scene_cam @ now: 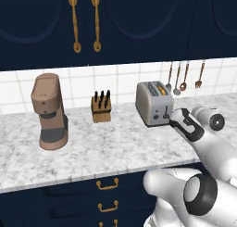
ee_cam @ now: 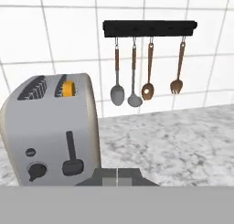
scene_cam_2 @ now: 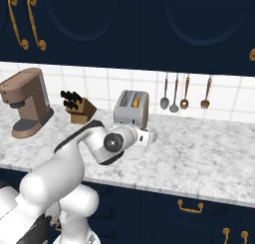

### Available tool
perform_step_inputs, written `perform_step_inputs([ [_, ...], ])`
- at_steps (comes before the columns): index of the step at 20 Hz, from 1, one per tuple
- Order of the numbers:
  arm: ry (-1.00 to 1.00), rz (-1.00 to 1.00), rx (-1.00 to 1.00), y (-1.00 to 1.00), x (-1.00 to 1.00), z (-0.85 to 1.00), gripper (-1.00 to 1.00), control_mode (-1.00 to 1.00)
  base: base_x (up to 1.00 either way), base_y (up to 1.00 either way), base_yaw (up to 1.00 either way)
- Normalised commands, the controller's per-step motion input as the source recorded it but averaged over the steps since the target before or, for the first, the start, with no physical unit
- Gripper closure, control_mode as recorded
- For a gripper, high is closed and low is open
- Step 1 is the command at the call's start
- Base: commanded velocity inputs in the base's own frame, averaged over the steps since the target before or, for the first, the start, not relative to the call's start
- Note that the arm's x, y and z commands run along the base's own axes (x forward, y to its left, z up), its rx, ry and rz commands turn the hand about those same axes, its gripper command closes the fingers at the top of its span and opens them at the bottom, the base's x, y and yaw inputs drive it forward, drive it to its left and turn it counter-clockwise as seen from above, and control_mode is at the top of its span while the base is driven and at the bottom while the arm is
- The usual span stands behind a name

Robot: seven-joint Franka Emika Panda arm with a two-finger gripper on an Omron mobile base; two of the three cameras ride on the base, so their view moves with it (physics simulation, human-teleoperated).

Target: Start the toaster. Once the lever pops up, take the bread to the plate on the dining counter.

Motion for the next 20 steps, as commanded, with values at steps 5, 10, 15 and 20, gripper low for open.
perform_step_inputs([
  [5,0.34,0.00,0.01,-0.36,-0.01,0.87,1.00,-1.00,0.00,0.00,0.00],
  [10,-0.01,0.00,0.00,0.00,0.00,0.00,1.00,-1.00,0.00,0.00,0.00],
  [15,-0.24,0.00,0.07,-0.08,-0.12,0.15,1.00,-1.00,0.00,0.00,0.00],
  [20,-0.02,0.00,0.05,0.00,0.00,0.00,-1.00,-1.00,0.00,0.00,0.00],
])
